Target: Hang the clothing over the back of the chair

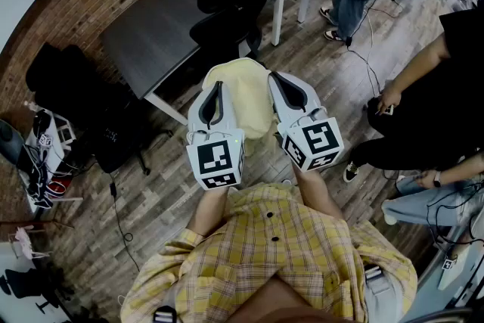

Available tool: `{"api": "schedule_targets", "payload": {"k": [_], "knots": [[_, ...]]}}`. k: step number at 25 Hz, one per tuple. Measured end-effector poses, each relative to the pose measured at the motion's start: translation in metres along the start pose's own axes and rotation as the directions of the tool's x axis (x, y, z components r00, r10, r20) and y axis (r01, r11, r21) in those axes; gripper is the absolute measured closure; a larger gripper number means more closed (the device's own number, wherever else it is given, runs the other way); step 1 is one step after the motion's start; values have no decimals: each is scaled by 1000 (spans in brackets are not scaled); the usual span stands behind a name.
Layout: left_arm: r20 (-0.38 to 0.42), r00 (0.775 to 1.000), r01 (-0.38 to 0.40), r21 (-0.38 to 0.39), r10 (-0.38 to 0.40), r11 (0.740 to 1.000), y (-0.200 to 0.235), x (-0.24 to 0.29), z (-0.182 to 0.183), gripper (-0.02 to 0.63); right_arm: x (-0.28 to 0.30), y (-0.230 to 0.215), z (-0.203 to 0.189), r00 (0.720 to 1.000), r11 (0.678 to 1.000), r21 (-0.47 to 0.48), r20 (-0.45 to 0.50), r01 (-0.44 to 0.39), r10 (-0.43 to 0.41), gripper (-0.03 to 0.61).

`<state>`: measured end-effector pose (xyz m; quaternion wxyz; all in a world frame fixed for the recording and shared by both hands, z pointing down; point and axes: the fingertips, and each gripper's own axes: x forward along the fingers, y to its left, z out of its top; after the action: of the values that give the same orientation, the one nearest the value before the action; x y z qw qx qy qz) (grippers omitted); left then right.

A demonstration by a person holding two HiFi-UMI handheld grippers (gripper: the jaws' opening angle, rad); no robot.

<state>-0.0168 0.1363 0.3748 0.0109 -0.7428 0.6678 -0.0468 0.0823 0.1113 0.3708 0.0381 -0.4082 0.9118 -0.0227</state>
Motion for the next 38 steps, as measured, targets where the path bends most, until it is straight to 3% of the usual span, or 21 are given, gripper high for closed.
{"api": "schedule_targets", "payload": {"k": [15, 24, 30, 38], "knots": [[1, 1000, 15, -20, -15, 1000, 10, -6, -3, 611, 0, 11, -1, 1000, 999, 33, 8, -5, 4, 566], [-2, 994, 112, -37, -113, 993, 42, -20, -19, 611, 12, 53, -16, 997, 997, 20, -11, 73, -73, 566], [18, 978, 209, -28, -208, 978, 66, -30, -19, 611, 24, 80, -17, 989, 989, 7, 1, 147, -147, 566], [36, 968, 251, -35, -250, 967, 90, -40, -15, 611, 40, 108, -13, 987, 987, -12, -12, 157, -158, 566]]}}
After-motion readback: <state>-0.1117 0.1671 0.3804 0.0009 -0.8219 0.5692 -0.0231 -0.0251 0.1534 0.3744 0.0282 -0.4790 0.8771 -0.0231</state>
